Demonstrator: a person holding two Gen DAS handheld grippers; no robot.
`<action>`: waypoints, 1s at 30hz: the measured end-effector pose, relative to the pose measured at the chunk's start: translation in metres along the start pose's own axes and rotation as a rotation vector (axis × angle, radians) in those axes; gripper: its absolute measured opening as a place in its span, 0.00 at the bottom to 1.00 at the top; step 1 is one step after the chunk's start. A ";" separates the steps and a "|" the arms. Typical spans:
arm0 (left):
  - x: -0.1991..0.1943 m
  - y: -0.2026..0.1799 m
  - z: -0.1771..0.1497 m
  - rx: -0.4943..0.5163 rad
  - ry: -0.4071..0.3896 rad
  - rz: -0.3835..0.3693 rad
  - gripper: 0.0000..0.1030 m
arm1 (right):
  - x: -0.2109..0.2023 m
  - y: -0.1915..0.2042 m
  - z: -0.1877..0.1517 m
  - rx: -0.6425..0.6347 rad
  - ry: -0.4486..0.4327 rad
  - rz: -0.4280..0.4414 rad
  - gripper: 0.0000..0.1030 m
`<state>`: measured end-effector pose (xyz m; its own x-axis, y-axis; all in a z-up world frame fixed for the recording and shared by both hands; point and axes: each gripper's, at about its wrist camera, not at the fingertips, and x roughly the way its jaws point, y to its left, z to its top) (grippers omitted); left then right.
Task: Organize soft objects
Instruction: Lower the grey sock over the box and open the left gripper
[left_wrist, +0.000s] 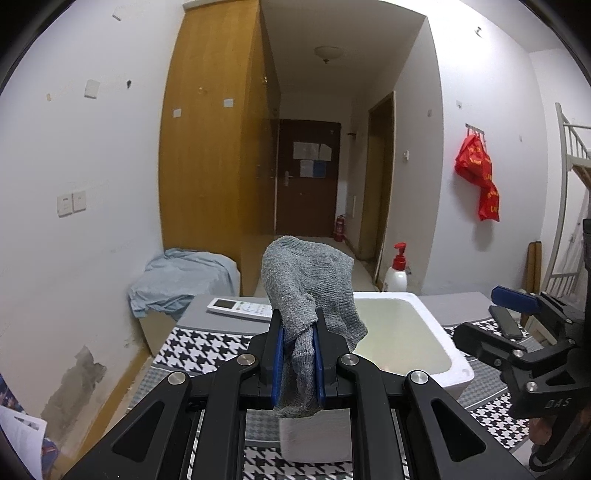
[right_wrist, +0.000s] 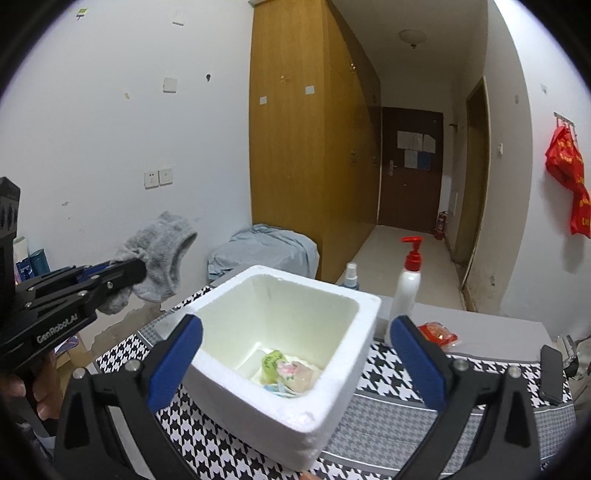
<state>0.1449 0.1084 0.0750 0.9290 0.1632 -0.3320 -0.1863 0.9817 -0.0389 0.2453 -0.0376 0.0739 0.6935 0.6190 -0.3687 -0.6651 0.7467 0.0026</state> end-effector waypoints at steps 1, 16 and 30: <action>0.001 -0.001 0.000 0.001 0.001 -0.003 0.14 | -0.002 -0.002 -0.001 0.004 -0.004 -0.005 1.00; 0.026 -0.027 0.004 0.045 0.028 -0.074 0.14 | -0.028 -0.027 -0.009 0.043 -0.030 -0.089 1.00; 0.049 -0.047 0.004 0.069 0.061 -0.122 0.14 | -0.044 -0.051 -0.023 0.097 -0.029 -0.160 1.00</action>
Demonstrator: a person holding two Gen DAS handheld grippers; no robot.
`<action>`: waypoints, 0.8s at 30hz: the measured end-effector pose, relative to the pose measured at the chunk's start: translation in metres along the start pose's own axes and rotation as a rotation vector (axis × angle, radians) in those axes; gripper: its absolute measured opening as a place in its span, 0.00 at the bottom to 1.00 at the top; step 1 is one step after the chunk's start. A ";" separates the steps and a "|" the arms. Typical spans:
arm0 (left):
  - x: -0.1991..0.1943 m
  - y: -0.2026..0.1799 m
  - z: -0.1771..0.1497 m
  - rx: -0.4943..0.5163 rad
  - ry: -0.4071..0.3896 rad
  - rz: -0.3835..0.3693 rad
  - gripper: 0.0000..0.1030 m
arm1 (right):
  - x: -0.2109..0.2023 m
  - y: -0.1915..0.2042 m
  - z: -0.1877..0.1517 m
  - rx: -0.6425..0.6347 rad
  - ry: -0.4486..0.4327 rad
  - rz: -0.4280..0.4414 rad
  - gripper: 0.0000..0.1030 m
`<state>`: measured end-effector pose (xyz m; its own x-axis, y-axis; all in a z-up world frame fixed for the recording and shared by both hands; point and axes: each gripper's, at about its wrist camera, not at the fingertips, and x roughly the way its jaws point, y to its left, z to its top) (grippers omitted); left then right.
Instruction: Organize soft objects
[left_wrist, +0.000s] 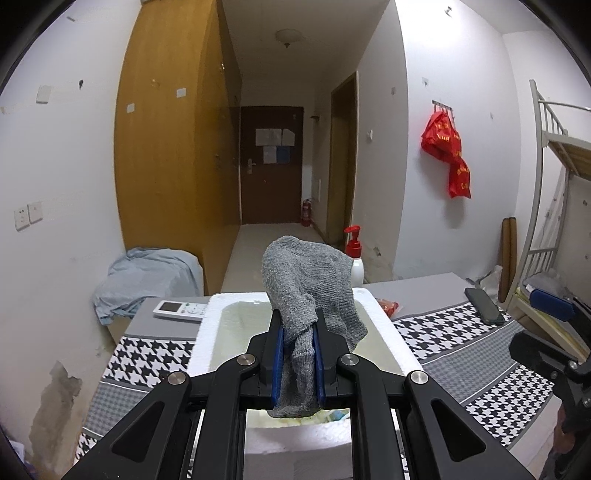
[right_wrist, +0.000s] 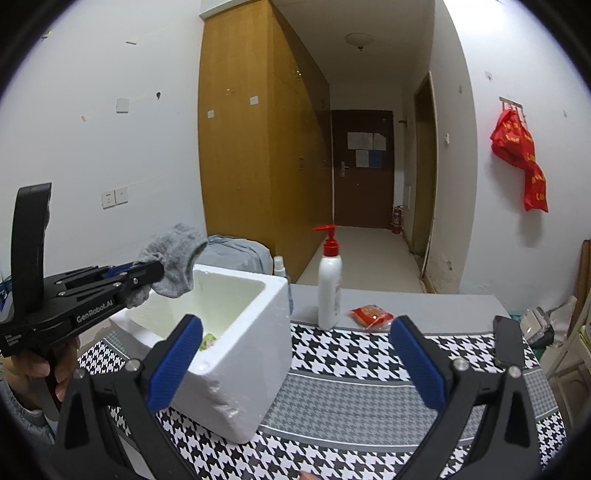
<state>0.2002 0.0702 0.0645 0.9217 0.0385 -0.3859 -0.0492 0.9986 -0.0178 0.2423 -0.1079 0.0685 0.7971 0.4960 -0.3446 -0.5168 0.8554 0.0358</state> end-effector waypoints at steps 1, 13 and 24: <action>0.002 -0.001 0.000 0.000 0.002 -0.001 0.14 | 0.000 -0.001 -0.001 0.001 0.001 -0.003 1.00; 0.019 0.001 0.000 -0.002 0.031 -0.004 0.15 | -0.002 -0.015 -0.008 0.011 0.013 -0.040 1.00; 0.010 0.003 0.002 -0.032 -0.037 0.046 0.91 | -0.001 -0.018 -0.009 0.024 0.014 -0.031 1.00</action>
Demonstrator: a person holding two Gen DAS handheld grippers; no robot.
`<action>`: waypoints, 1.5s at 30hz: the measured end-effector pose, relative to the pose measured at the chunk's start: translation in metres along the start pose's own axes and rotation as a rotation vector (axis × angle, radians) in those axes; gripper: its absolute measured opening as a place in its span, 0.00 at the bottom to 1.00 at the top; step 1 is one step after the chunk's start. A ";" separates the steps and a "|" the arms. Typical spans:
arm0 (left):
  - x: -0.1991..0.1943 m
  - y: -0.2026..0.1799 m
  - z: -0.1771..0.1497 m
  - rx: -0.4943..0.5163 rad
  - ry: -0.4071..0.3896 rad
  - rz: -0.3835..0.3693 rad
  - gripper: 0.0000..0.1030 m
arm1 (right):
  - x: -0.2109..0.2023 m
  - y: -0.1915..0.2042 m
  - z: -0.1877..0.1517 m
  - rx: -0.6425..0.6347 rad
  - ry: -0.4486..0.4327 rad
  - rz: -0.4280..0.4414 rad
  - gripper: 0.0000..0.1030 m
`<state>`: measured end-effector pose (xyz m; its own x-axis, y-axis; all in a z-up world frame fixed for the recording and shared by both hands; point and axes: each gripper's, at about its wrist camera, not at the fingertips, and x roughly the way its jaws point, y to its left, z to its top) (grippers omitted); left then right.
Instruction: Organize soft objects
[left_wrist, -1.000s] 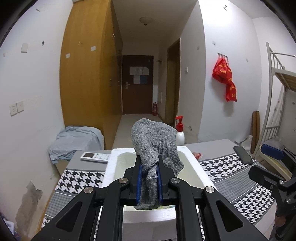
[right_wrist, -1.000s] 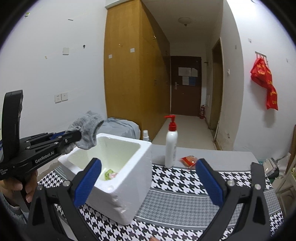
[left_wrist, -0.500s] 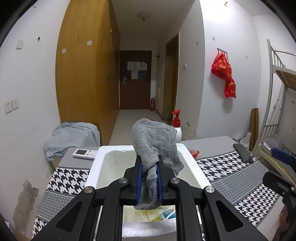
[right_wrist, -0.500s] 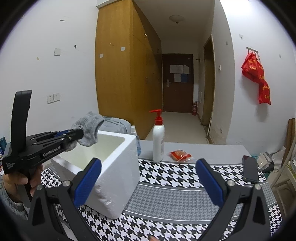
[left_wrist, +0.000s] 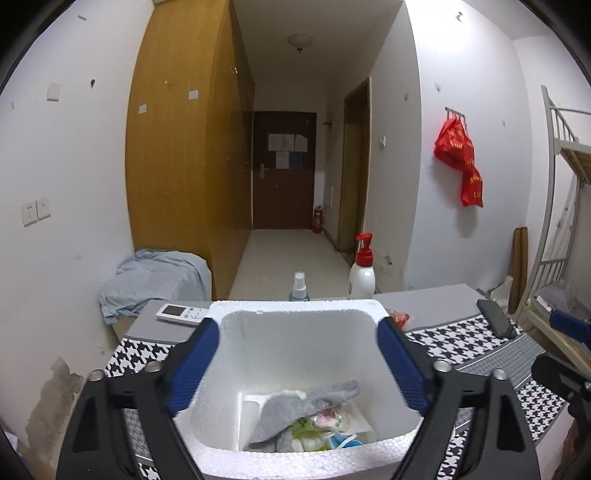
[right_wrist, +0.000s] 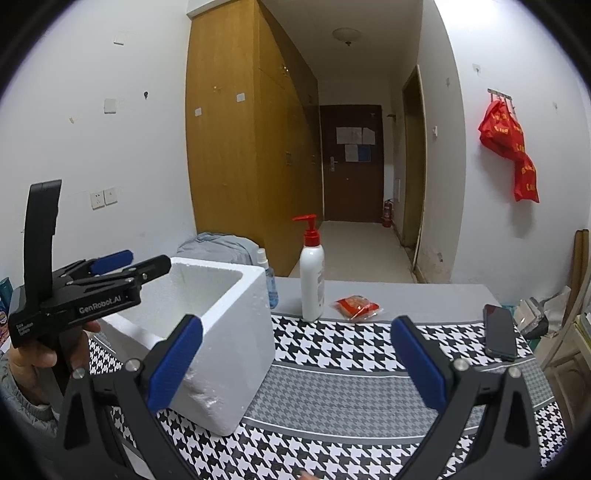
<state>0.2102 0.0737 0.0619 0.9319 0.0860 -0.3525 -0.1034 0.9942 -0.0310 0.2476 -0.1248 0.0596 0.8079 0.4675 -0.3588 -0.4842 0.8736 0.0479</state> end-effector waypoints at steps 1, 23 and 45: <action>-0.002 0.000 0.000 -0.005 -0.007 -0.001 0.94 | 0.000 0.000 0.000 0.001 0.000 0.000 1.00; -0.057 -0.016 0.007 0.023 -0.101 -0.010 0.99 | -0.039 -0.002 0.004 0.003 -0.069 -0.019 1.00; -0.117 -0.027 -0.003 0.039 -0.154 -0.027 0.99 | -0.090 0.012 -0.005 -0.018 -0.127 -0.021 1.00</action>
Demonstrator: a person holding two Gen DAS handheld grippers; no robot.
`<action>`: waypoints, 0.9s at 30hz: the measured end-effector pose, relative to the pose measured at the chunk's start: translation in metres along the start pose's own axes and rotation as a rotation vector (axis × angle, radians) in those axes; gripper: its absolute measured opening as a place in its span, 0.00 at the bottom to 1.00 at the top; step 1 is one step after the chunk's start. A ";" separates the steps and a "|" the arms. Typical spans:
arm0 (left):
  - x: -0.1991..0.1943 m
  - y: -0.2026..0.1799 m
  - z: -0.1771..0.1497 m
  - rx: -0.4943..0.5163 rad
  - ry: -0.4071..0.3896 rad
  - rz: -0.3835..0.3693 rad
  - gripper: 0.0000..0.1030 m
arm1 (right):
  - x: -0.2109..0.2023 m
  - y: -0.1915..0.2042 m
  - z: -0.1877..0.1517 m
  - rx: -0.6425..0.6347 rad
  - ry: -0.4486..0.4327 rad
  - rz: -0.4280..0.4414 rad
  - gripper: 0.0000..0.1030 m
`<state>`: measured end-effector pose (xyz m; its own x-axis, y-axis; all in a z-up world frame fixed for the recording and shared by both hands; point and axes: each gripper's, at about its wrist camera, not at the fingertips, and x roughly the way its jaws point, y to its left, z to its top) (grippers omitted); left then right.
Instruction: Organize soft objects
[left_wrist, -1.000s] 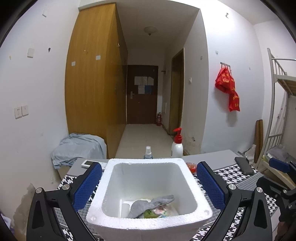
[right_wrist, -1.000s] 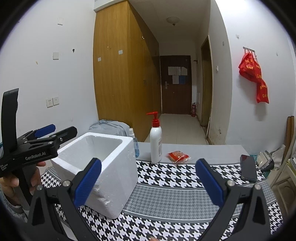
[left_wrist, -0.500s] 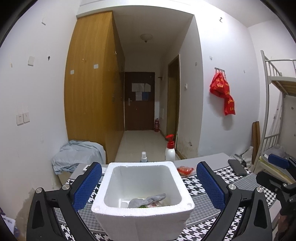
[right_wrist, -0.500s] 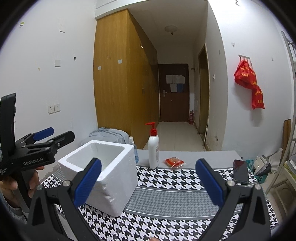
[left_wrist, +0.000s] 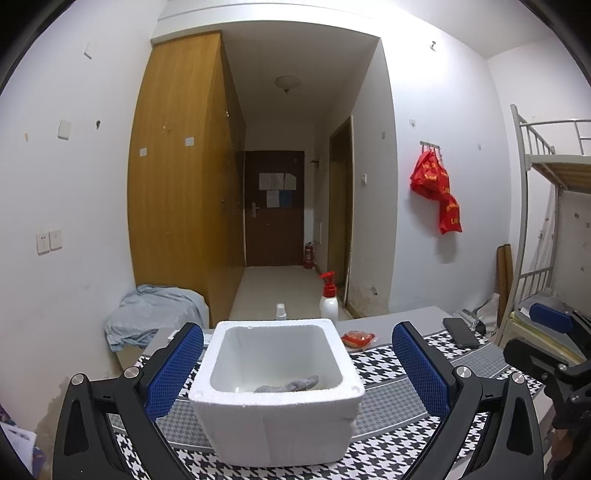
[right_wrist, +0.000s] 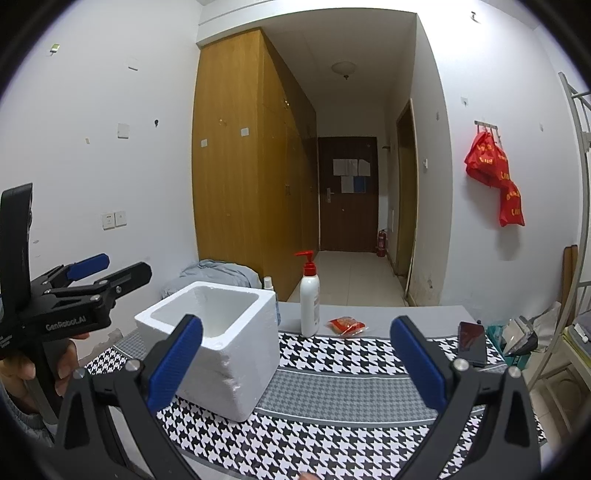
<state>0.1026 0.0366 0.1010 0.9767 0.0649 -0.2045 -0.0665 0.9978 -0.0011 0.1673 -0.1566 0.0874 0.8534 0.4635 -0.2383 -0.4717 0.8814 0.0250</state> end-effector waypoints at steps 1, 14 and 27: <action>-0.003 0.000 0.000 -0.001 -0.003 -0.001 0.99 | -0.002 0.001 -0.001 0.000 -0.001 -0.001 1.00; -0.046 -0.012 -0.016 -0.016 -0.040 -0.006 0.99 | -0.037 0.009 -0.014 0.002 -0.028 -0.002 1.00; -0.078 -0.025 -0.038 -0.021 -0.035 -0.026 0.99 | -0.069 0.013 -0.038 0.004 -0.035 -0.005 1.00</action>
<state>0.0200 0.0057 0.0796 0.9847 0.0394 -0.1700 -0.0445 0.9987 -0.0263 0.0942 -0.1804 0.0676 0.8630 0.4622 -0.2042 -0.4668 0.8839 0.0279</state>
